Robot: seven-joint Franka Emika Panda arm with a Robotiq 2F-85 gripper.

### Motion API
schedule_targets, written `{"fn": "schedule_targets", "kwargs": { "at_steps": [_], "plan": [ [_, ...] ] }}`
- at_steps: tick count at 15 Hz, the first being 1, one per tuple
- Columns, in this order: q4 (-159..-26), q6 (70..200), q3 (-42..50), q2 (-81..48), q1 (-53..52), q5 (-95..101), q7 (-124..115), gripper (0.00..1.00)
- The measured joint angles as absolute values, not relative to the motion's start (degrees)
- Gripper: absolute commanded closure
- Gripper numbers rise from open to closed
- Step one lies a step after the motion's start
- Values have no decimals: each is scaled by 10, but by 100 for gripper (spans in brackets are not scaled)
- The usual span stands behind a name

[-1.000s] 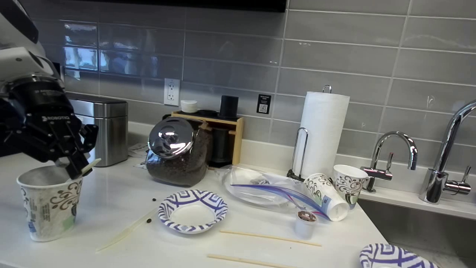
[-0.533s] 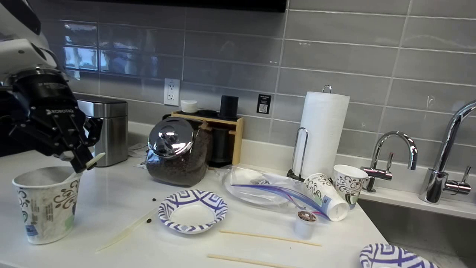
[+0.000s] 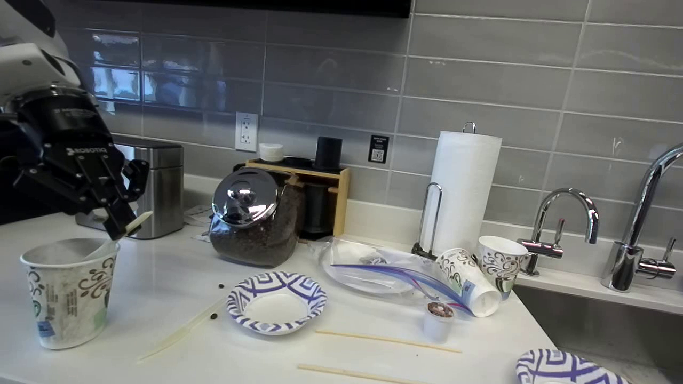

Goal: Scoop up the beans in the coffee cup with the spoon and put them onto the bowl

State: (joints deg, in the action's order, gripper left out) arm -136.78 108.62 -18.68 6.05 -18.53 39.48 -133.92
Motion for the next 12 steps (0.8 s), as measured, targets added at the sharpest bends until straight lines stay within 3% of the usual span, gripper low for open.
{"fn": "schedule_targets", "kwargs": {
  "at_steps": [12],
  "plan": [
    [-1415, 1169, -181, 103, -175, 395, -1311, 97]
  ]
}}
